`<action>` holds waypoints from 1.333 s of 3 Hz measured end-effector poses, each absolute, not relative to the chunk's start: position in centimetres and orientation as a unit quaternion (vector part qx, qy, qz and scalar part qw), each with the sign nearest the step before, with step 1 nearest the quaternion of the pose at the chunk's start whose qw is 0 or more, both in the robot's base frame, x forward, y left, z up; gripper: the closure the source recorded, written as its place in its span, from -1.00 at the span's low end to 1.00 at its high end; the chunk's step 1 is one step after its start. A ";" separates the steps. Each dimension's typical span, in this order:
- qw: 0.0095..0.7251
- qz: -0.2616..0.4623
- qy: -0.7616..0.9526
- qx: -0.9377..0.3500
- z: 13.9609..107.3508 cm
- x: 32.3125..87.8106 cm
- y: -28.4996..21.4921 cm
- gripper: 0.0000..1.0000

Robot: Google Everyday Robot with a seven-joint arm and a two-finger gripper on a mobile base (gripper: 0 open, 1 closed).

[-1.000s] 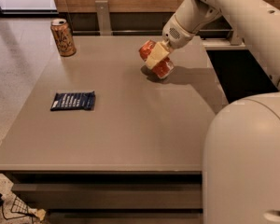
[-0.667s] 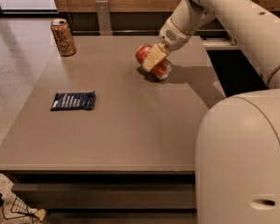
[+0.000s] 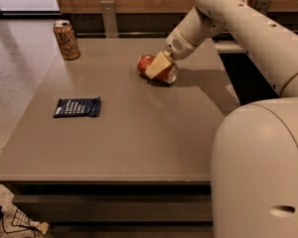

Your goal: Knock coke can over

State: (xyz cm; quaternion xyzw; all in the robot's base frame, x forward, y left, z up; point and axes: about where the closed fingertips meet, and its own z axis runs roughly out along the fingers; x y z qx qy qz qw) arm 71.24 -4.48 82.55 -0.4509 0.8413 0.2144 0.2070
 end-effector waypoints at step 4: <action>0.204 0.216 0.841 -0.452 82.7 71.3 -4.2 -0.71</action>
Offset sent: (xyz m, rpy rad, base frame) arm 0.0000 0.0000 0.0037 -0.0001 0.0000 0.0001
